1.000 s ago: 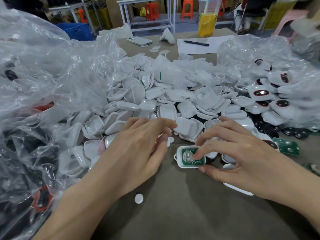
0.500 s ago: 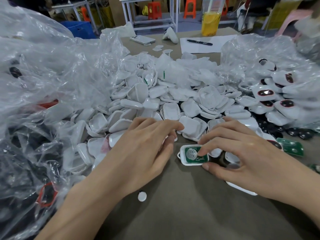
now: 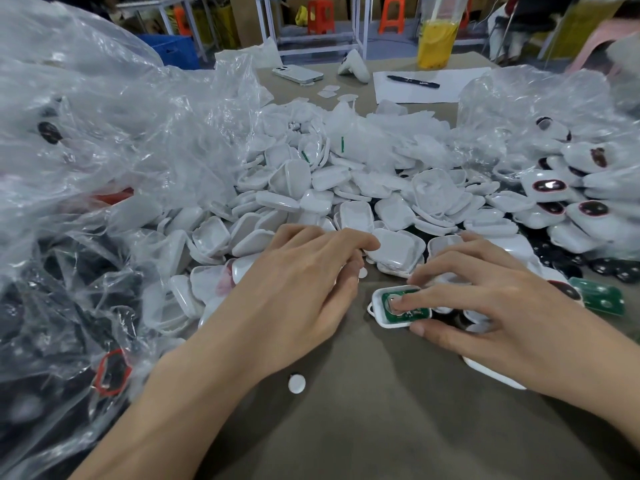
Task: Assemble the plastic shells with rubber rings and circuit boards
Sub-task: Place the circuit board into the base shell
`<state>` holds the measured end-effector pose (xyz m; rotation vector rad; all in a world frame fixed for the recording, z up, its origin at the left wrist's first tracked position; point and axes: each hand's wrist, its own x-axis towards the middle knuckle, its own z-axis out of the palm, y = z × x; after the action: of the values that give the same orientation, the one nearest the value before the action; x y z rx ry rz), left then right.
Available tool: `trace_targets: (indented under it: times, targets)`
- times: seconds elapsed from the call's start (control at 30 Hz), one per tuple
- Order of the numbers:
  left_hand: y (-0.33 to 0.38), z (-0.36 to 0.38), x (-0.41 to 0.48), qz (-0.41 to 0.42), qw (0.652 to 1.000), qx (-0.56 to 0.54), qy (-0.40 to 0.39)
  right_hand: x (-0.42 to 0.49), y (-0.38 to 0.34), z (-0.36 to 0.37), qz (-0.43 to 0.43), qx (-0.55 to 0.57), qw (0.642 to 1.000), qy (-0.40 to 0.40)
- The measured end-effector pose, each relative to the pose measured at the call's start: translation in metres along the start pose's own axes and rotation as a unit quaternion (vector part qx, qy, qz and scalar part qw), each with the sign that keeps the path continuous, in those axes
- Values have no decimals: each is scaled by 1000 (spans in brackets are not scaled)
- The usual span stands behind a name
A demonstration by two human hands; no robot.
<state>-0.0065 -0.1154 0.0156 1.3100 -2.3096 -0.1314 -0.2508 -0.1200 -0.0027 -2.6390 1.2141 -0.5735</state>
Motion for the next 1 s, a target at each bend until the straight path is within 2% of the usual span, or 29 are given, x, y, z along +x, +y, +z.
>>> trace_targets:
  times: [0.3, 0.53, 0.73, 1.0]
  targets:
    - [2, -1, -2, -3, 1000, 2, 5, 1, -2, -2, -2, 1, 1000, -3]
    - [7, -1, -2, 7, 1000, -6, -19, 1, -1, -2, -3, -5, 1000, -4]
    - [7, 4, -3, 25, 998, -23, -59, -1, 2, -7, 44, 23, 998, -24]
    - [6, 10, -4, 66, 994, -13, -88, 0, 4, -8, 41, 17, 998, -39]
